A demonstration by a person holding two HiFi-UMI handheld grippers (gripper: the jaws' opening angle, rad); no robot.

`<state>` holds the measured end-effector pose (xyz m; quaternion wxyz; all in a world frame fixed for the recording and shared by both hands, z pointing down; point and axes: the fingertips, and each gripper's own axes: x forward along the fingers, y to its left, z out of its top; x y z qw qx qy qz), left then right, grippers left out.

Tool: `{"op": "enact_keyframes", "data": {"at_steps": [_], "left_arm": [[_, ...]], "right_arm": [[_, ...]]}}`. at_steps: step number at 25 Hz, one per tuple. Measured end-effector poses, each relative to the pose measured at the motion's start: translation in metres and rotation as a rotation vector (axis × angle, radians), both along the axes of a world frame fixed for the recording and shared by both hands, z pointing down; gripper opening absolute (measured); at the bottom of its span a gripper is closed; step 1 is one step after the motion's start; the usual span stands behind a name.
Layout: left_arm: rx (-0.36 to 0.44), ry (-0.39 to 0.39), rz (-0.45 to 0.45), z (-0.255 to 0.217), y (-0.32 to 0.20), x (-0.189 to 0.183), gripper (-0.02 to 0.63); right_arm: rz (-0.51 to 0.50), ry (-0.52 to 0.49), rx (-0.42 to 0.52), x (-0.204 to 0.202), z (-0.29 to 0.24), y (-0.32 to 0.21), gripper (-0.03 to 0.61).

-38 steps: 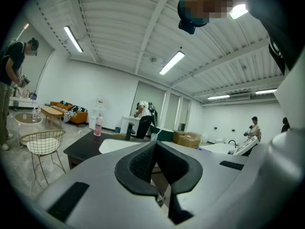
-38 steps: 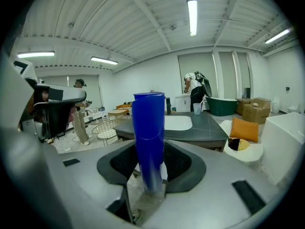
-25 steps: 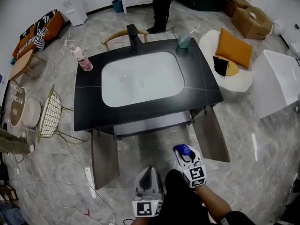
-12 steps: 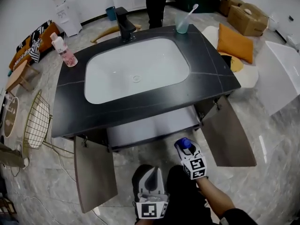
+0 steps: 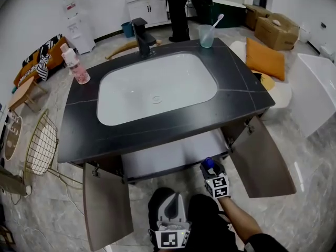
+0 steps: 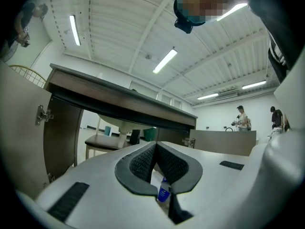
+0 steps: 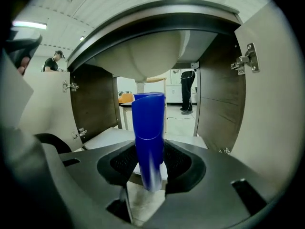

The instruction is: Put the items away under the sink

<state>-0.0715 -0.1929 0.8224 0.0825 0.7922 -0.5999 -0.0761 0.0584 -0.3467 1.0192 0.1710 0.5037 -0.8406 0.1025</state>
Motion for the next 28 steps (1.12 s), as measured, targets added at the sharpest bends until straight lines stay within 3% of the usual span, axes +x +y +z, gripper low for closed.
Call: {"op": "enact_keyframes", "data": {"at_steps": [18, 28], "left_arm": [[-0.018, -0.062, -0.005, 0.022, -0.033, 0.004, 0.015], [-0.024, -0.041, -0.020, 0.026, -0.038, -0.001, 0.015]], "right_arm": [[0.020, 0.053, -0.026, 0.009, 0.073, -0.078, 0.158], [0.021, 0.070, -0.020, 0.006, 0.088, -0.103, 0.158]]}}
